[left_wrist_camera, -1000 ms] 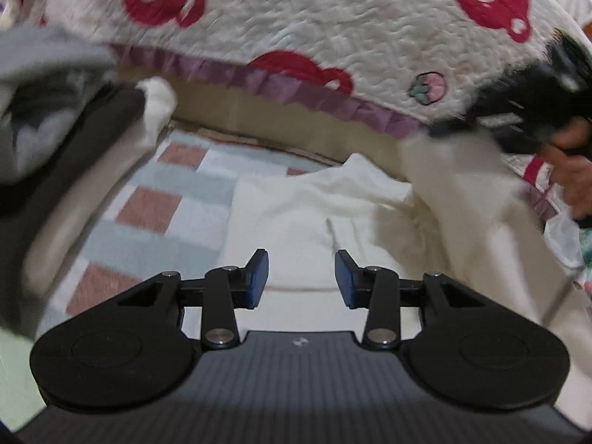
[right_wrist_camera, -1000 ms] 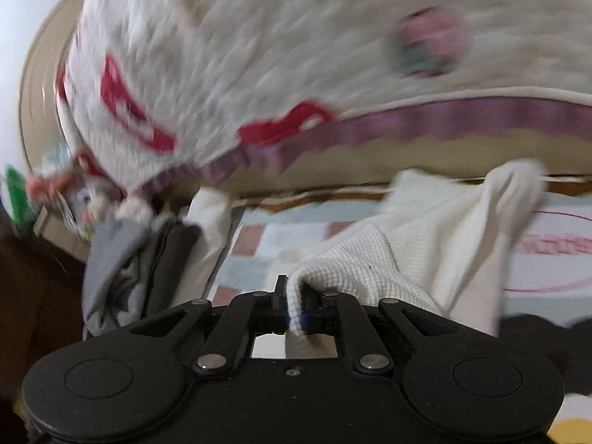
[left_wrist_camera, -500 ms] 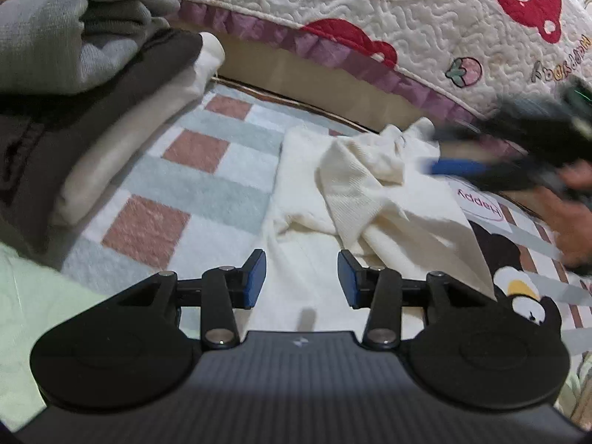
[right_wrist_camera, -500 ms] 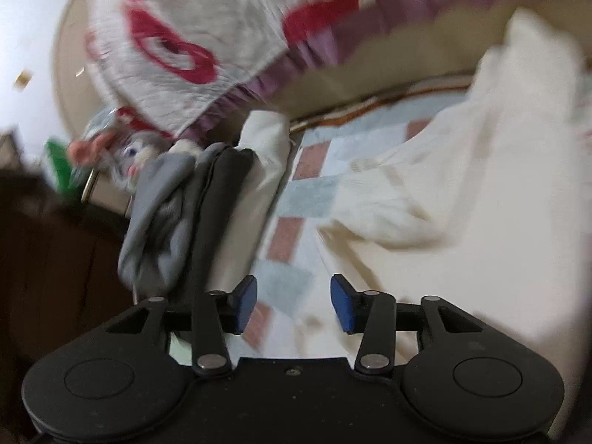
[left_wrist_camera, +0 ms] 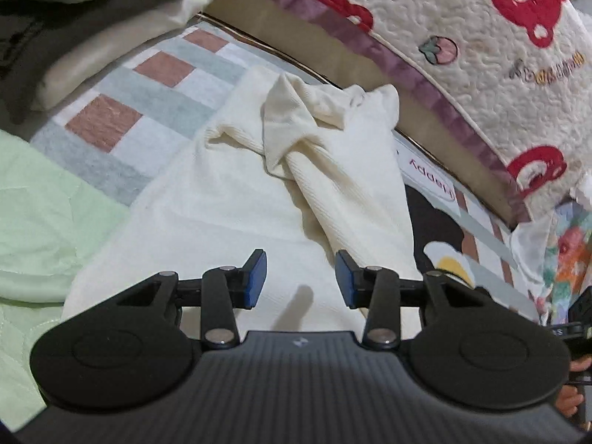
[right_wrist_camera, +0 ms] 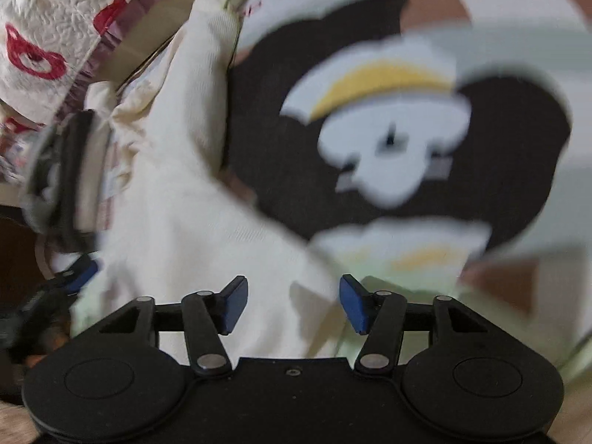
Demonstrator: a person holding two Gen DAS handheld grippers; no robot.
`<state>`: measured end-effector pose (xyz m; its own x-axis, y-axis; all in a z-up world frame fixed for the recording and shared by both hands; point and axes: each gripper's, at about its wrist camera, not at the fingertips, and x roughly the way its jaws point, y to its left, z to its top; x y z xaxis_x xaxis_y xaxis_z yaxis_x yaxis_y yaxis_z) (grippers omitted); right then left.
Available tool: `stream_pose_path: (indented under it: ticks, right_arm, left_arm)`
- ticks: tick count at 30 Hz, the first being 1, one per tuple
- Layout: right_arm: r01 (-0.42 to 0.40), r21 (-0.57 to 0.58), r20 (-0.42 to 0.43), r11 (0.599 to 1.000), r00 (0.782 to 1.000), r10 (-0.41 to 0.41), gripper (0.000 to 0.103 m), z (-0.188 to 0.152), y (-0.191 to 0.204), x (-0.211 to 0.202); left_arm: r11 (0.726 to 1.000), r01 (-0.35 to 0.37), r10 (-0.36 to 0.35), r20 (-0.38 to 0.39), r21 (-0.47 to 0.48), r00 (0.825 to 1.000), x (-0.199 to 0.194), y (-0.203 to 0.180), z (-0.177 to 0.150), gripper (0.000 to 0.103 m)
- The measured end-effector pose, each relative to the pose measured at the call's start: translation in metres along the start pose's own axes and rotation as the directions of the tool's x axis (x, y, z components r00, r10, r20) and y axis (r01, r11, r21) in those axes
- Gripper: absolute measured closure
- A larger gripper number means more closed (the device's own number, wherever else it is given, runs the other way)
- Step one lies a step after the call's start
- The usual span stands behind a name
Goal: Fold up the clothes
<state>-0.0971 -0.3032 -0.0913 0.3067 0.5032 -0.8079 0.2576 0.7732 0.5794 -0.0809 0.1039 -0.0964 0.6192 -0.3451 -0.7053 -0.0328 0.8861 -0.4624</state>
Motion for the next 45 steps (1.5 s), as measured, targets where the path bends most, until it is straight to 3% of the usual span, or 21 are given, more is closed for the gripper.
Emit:
stream_pose_path:
  ticks: [2,7,12,13,14,17,19,22,23,27,28,32,36,39,41,43,45]
  right_arm:
    - [-0.02,0.03,-0.005,0.999,1.0,0.02,0.035,-0.012,-0.004,0.001]
    - [0.063,0.055,0.025,0.996,0.998,-0.064,0.035,-0.021,-0.003,0.014]
    - [0.1,-0.009,0.063,0.995,0.993,-0.1,0.035,-0.024,0.011,0.02]
    - [0.09,-0.036,0.086,0.995,0.993,-0.086,0.057,-0.026,0.016,0.018]
    - [0.072,-0.064,0.11,0.995,0.992,-0.064,0.09,-0.029,0.022,0.015]
    - [0.022,-0.15,0.18,0.988,0.984,0.005,0.094,-0.039,0.038,0.006]
    - [-0.087,-0.178,0.206,0.98,0.971,0.123,0.095,-0.047,0.05,-0.002]
    - [-0.31,-0.162,0.187,0.937,0.923,0.337,0.095,-0.054,0.07,-0.009]
    - [-0.391,-0.159,0.165,0.907,0.895,0.414,0.095,-0.056,0.081,-0.009]
    - [-0.666,-0.137,0.027,0.733,0.738,0.675,0.095,-0.063,0.14,-0.002]
    - [-0.679,-0.148,-0.01,0.719,0.728,0.685,0.095,-0.065,0.154,0.002]
    - [-0.629,-0.218,-0.114,0.746,0.776,0.621,0.095,-0.072,0.205,0.028]
    - [-0.594,-0.169,-0.149,0.787,0.804,0.575,0.095,-0.072,0.212,0.062]
    - [-0.616,-0.123,-0.165,0.778,0.786,0.595,0.095,-0.072,0.218,0.075]
    - [-0.651,-0.111,-0.176,0.751,0.756,0.63,0.095,-0.071,0.231,0.08]
    - [-0.683,-0.135,-0.194,0.718,0.729,0.657,0.095,-0.074,0.242,0.08]
    - [-0.689,-0.182,-0.218,0.701,0.724,0.655,0.095,-0.076,0.251,0.086]
  left_arm:
    - [1.0,-0.025,0.025,-0.002,0.007,1.0,-0.001,0.0,-0.002,0.064]
    - [1.0,-0.021,0.021,-0.035,0.002,0.999,0.002,0.002,-0.011,0.064]
    - [1.0,-0.007,0.008,-0.04,0.007,0.999,0.003,0.002,-0.013,0.064]
    - [1.0,-0.005,0.005,-0.039,0.009,0.999,0.003,0.001,-0.013,0.064]
    - [1.0,-0.003,0.003,-0.037,0.011,0.999,0.003,0.001,-0.013,0.064]
    - [1.0,0.002,-0.001,-0.033,0.017,0.999,0.0,0.002,-0.014,0.064]
    - [1.0,0.008,-0.007,-0.03,0.021,1.0,-0.002,0.002,-0.015,0.064]
    - [0.999,0.051,-0.051,-0.007,0.01,0.999,-0.011,0.007,-0.014,0.063]
    - [0.998,0.067,-0.067,0.01,-0.001,0.998,-0.015,0.01,-0.012,0.063]
    - [0.993,0.108,-0.106,0.041,-0.055,0.993,-0.034,0.028,-0.006,0.062]
    - [0.99,0.119,-0.116,0.041,-0.074,0.992,-0.038,0.034,-0.006,0.061]
    - [0.976,0.159,-0.154,0.042,-0.148,0.987,-0.055,0.058,-0.004,0.061]
    - [0.955,0.198,-0.192,0.046,-0.222,0.98,-0.072,0.082,-0.003,0.061]
    - [0.934,0.226,-0.22,0.051,-0.277,0.974,-0.084,0.1,-0.002,0.06]
    - [0.923,0.238,-0.232,0.054,-0.304,0.971,-0.091,0.11,-0.002,0.058]
    - [0.927,0.226,-0.221,0.051,-0.299,0.974,-0.092,0.113,-0.003,0.057]
    - [0.932,0.214,-0.21,0.048,-0.293,0.977,-0.092,0.116,-0.005,0.056]
